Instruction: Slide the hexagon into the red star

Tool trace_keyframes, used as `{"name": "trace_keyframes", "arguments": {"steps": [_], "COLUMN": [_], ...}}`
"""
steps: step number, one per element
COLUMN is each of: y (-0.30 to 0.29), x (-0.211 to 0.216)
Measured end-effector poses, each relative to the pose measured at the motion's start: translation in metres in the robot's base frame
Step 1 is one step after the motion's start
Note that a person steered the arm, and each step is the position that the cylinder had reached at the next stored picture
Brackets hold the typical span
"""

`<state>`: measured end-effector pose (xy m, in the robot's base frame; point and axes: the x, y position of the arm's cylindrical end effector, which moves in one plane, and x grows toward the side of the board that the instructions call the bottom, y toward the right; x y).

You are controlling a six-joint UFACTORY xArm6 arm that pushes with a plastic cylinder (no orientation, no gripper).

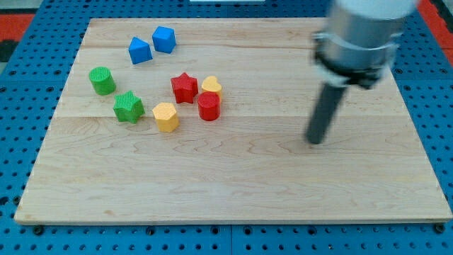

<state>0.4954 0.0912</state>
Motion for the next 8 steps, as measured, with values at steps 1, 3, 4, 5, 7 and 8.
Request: {"name": "trace_keyframes", "arguments": {"steps": [1,3,4,5,7,8], "y": [-0.105,-0.165,-0.165,-0.165,-0.174,-0.191], "x": [0.002,0.002,0.002,0.002,0.003,0.006]}}
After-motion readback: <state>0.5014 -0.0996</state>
